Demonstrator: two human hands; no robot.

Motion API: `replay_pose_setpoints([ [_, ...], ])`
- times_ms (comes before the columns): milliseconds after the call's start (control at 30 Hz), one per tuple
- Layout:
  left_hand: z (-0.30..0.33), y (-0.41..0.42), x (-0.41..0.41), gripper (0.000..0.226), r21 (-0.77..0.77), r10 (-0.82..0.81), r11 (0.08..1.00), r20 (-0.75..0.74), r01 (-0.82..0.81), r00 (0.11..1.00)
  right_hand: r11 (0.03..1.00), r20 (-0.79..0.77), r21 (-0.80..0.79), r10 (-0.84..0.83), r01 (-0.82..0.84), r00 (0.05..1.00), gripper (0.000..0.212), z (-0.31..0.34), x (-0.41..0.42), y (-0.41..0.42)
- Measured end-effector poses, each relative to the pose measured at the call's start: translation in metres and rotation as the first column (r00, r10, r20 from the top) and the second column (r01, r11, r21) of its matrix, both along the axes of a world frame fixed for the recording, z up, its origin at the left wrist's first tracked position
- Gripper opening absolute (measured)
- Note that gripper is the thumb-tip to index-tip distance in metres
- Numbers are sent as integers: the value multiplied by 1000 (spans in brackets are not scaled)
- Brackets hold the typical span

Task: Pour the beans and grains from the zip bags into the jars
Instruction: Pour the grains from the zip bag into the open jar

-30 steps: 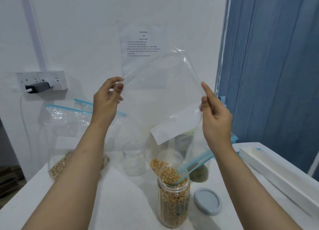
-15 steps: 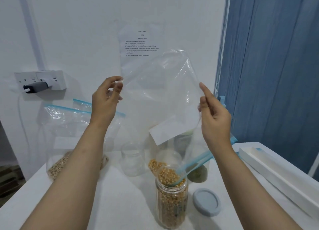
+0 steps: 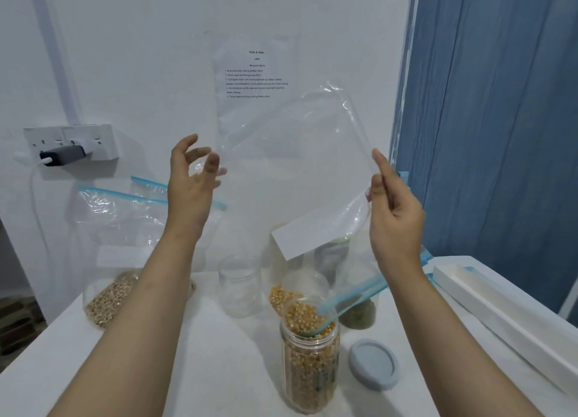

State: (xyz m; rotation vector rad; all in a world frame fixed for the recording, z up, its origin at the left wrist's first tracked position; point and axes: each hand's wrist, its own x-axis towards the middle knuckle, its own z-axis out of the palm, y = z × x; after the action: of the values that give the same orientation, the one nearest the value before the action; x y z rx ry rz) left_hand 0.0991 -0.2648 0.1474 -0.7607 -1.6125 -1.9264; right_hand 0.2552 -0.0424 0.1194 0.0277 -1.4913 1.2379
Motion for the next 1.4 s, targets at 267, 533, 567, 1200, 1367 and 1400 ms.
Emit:
replay_pose_setpoints([
  [267, -36, 24, 16, 80, 15, -135, 991, 56, 135, 989, 1000, -8, 14, -7, 8, 1000, 34, -6, 3, -1],
  [533, -33, 26, 15, 77, 4, -123, 992, 29, 123, 992, 1000, -5, -2, -6, 6, 1000, 35, -8, 4, 0],
  [567, -33, 25, 14, 77, 7, -123, 992, 31, 123, 992, 1000, 2, 0, -2, 2, 1000, 35, -9, 5, -1],
  [1200, -45, 43, 40, 86, 43, -160, 987, 89, 156, 983, 994, -59, -72, -93, 88, 994, 33, -2, 13, -5],
  [1367, -54, 59, 51, 82, 52, -211, 977, 103, 206, 972, 991, -51, -73, -116, 112, 992, 34, -5, 17, -1],
  [1400, -52, 60, 51, 82, 54, -210, 977, 98, 206, 973, 991, -51, -69, -118, 114, 992, 34, -6, 19, 0],
])
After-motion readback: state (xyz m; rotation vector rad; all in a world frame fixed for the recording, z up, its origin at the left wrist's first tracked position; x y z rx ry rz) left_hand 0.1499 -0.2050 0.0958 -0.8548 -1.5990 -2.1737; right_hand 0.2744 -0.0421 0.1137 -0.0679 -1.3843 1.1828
